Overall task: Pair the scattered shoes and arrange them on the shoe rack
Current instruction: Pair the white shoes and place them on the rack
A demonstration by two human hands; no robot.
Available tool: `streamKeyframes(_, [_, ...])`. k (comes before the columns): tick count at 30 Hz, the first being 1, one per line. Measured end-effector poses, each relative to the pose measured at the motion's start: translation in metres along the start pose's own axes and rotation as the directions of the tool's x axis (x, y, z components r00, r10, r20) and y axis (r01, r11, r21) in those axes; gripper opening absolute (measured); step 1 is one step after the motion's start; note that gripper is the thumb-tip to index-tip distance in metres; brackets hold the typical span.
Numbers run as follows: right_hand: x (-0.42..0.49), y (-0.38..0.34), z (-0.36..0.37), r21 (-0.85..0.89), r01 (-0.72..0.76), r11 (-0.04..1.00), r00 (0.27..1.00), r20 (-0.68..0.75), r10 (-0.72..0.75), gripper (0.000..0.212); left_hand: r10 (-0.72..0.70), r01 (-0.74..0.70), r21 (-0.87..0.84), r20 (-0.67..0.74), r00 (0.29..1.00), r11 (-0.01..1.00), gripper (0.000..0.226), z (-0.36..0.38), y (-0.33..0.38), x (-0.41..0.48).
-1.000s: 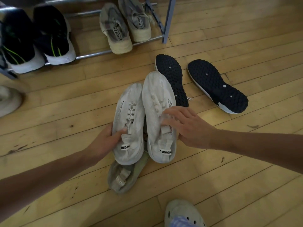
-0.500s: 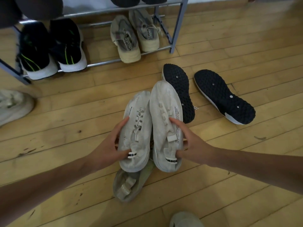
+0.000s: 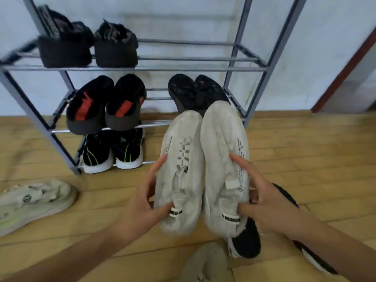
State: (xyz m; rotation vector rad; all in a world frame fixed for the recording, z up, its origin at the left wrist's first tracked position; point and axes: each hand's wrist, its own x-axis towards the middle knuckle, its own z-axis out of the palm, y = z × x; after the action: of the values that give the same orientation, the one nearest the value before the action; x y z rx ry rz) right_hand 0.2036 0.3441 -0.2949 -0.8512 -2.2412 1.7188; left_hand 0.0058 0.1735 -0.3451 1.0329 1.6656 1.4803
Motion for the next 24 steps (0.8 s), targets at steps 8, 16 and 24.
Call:
streamKeyframes(8, [0.039, -0.083, -0.027, -0.117, 0.140, 0.983, 0.989, -0.039, -0.146, 0.103, 0.110, -0.110, -0.004, -0.046, 0.993, 0.994, 0.088, -0.033, 0.072, 0.030])
streamKeyframes(16, [0.040, -0.145, -0.046, 0.017, 0.202, 0.979, 0.963, -0.184, -0.195, 0.092, 0.155, -0.152, 0.034, -0.148, 0.977, 0.988, 0.088, -0.040, 0.133, 0.035])
streamKeyframes(24, [0.078, -0.123, -0.050, 0.156, 0.040, 0.987, 0.976, -0.220, -0.005, 0.069, -0.054, 0.052, -0.015, -0.202, 0.978, 0.999, 0.084, -0.052, 0.160, 0.099])
